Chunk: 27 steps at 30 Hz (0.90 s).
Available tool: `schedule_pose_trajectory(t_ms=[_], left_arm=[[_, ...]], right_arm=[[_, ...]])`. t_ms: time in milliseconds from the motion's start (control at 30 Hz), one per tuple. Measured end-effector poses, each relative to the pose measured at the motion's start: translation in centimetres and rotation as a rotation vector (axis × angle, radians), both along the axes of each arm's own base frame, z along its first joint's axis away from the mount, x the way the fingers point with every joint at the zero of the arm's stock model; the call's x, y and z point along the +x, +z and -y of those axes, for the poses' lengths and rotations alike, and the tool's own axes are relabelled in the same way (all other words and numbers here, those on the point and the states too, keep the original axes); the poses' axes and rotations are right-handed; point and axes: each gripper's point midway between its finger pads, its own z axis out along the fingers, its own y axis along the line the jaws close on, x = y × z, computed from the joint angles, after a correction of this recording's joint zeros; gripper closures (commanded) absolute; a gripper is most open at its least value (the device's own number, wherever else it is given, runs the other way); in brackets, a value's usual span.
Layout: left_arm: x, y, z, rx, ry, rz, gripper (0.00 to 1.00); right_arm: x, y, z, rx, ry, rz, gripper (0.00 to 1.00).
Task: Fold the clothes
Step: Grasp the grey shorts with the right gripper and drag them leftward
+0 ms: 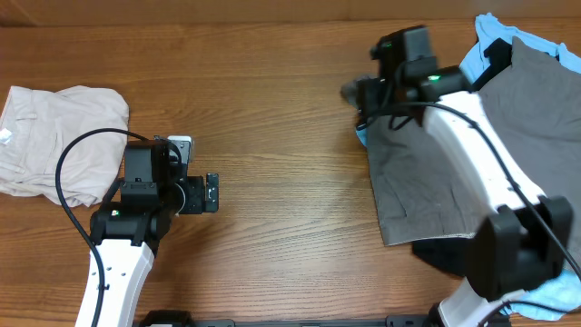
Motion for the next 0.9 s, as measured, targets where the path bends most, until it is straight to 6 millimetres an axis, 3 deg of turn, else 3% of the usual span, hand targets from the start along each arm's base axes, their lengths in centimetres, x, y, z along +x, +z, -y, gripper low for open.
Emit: schedule_pose_trajectory(t_ms=[167,400,433,533,600,633,900], left_arm=[[0.0,0.0,0.0,0.000,0.000,0.000,0.00],[0.0,0.0,0.0,0.000,0.000,-0.001,0.00],[0.0,0.0,0.0,0.000,0.000,0.000,0.00],[0.0,0.0,0.0,0.000,0.001,0.000,0.00],[0.0,0.0,0.0,-0.002,0.004,-0.001,0.00],[0.0,0.0,0.0,-0.004,0.006,-0.001,0.00],[0.0,0.0,0.0,-0.010,0.016,-0.002,0.00]], right_arm=[[1.4,-4.9,-0.1,-0.084,-0.042,-0.035,0.45],[2.2,-6.1,2.0,-0.188,-0.135,-0.019,0.41],[2.5,-6.0,2.3,-0.202,-0.146,-0.006,0.44],[2.7,-5.9,2.7,-0.220,-0.158,0.006,0.68],[2.9,-5.8,2.8,-0.225,-0.171,0.015,0.92],[2.9,-5.7,2.9,-0.224,-0.181,0.018,0.96],[2.0,-6.1,3.2,-0.245,-0.173,-0.020,0.96]])
